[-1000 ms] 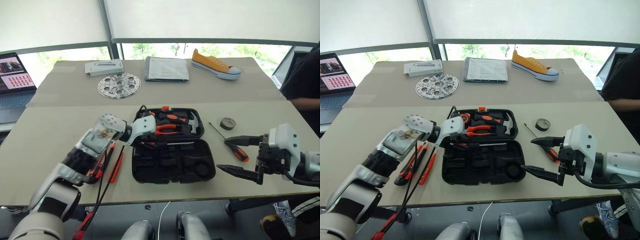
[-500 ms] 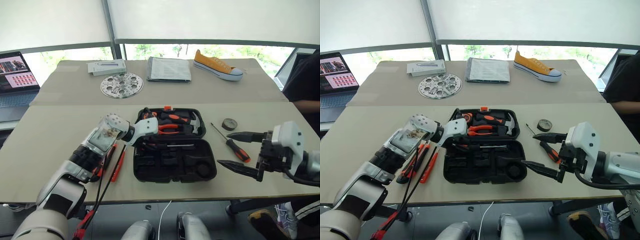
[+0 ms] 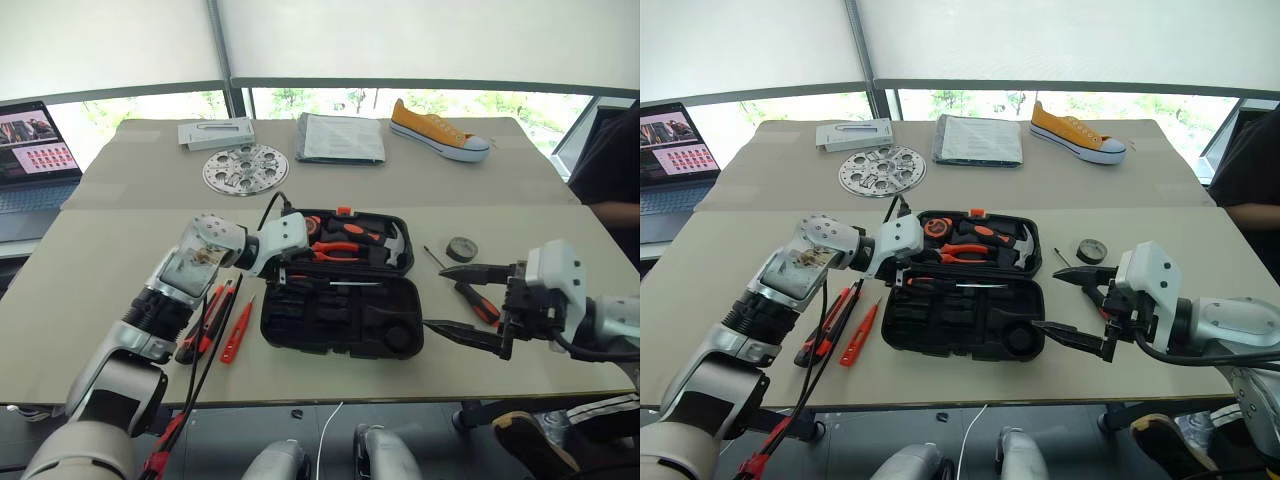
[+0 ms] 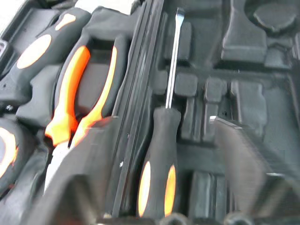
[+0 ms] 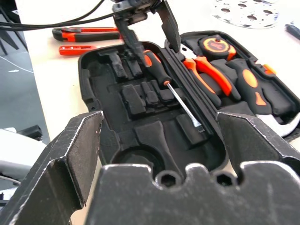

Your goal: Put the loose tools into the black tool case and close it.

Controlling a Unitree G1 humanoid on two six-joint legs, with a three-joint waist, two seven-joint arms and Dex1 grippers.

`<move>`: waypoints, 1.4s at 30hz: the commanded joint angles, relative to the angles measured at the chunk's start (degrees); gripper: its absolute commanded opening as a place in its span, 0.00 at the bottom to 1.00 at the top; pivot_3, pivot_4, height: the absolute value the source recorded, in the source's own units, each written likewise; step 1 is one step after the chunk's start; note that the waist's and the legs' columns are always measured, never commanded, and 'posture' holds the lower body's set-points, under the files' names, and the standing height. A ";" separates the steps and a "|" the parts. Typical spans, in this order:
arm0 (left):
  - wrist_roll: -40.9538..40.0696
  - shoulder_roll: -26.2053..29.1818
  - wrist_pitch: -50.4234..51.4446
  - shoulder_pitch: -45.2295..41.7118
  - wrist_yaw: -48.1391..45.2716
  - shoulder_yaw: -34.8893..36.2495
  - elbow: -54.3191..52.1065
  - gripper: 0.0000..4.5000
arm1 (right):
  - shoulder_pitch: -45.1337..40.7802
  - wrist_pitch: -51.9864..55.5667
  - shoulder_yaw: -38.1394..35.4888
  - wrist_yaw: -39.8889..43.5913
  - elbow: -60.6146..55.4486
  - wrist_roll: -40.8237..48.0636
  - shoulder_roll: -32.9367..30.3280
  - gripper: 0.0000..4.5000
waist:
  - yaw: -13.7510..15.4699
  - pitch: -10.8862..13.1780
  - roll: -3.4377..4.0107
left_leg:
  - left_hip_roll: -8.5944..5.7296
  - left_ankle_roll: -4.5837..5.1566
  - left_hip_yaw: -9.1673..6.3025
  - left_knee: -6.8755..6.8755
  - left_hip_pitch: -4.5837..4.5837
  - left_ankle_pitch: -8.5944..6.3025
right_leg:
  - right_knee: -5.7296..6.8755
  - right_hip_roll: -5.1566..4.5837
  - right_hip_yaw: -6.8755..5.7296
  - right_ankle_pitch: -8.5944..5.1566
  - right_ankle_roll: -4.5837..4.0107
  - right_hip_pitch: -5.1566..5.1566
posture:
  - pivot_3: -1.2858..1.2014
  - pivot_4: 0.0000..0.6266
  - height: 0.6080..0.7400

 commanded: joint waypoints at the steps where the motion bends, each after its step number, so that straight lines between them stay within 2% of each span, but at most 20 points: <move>1: 1.58 -0.30 -3.67 -0.48 0.30 0.21 2.37 0.35 | -1.04 -0.43 -0.38 -0.12 -0.49 1.04 0.30 1.00 | 0.00 0.00 0.00 | 0.00 0.00 0.00 0.00 0.00 0.00 | 0.00 0.00 0.00 0.00 0.00 -0.01 | 0.52 0.24 1.00; 5: 2.24 -1.28 -5.03 -0.77 -0.84 -0.61 4.29 0.01 | -0.77 -0.24 0.12 -0.40 -1.10 1.10 0.91 1.00 | 0.00 0.00 0.00 | 0.01 0.00 0.00 0.00 0.00 0.00 | 0.00 0.02 0.00 0.00 -0.01 -0.01 | 0.52 0.24 1.00; 10: 5.67 -0.89 -6.79 -0.08 -1.71 -3.01 5.92 0.00 | -0.88 0.17 0.15 -1.01 -1.66 1.51 1.37 1.00 | 0.00 0.00 0.00 | 0.00 0.00 0.00 0.04 -0.03 0.00 | 0.00 0.01 0.00 0.00 -0.01 -0.01 | 0.52 0.24 1.00; 16: 12.05 -0.49 -13.93 1.30 -0.80 -7.03 8.40 0.00 | -0.97 -0.49 0.47 -0.75 0.21 0.67 1.46 1.00 | 0.07 -0.11 -0.02 | 0.00 0.01 0.00 0.12 0.04 -0.01 | 0.03 -0.01 0.01 0.01 0.00 0.08 | 0.52 0.24 1.00; 20: 12.50 -1.38 -13.56 1.07 0.53 -6.10 9.29 0.00 | -1.78 -0.35 0.25 -0.84 1.38 0.53 1.12 1.00 | 0.09 -0.34 0.00 | 0.01 0.03 0.01 0.12 0.08 -0.02 | 0.05 0.00 0.03 0.01 0.00 0.11 | 0.52 0.24 1.00; 25: 4.78 1.34 -4.29 2.42 -2.45 1.23 1.99 0.00 | 0.14 0.84 -2.37 -1.75 0.41 1.61 1.03 1.00 | 0.05 -0.38 -0.02 | 0.03 0.05 0.01 0.15 0.07 -0.03 | 0.09 0.03 0.04 0.01 0.00 0.10 | 0.52 0.24 1.00; 29: -9.03 3.49 7.83 2.40 -7.55 10.48 -7.40 0.00 | 2.84 2.05 -6.03 -3.57 -0.30 2.19 1.66 1.00 | -0.69 -0.36 -0.05 | 0.11 0.07 0.01 0.14 -0.09 -0.03 | 0.10 0.23 0.07 0.03 -0.03 -0.12 | 0.52 0.24 1.00; 33: -20.80 5.85 19.21 1.61 -9.06 18.79 -13.75 0.23 | 7.53 3.48 -10.29 -5.08 1.21 0.72 1.37 1.00 | -0.44 -0.36 -0.05 | 0.09 0.07 -0.01 0.30 -0.29 -0.03 | 0.12 0.21 0.04 0.05 -0.07 -0.28 | 0.52 0.24 1.00; 35: -24.12 7.55 21.43 2.68 -9.07 21.36 -16.85 0.41 | 10.10 4.53 -12.51 -5.74 2.93 0.33 1.64 1.00 | -0.44 -0.36 -0.05 | 0.08 0.06 -0.02 0.30 -0.25 -0.04 | 0.09 0.21 0.04 0.05 -0.06 -0.22 | 0.52 0.24 1.00; 38: -26.09 11.21 21.50 6.00 -10.78 22.06 -21.06 0.65 | 12.09 4.76 -13.19 -7.30 5.98 -1.28 2.34 1.00 | -0.63 -0.37 -0.03 | 0.08 0.06 0.00 0.26 -0.14 -0.04 | 0.08 0.22 0.07 0.05 -0.06 -0.13 | 0.52 0.24 1.00; 42: -28.14 14.13 22.38 7.98 -12.26 21.38 -23.69 0.95 | 10.65 2.52 -9.78 -10.19 11.91 -5.98 3.71 1.00 | -0.70 -0.37 -0.03 | 0.10 0.04 0.01 0.16 0.07 -0.04 | 0.07 0.25 0.12 0.05 -0.08 0.01 | 0.52 0.24 1.00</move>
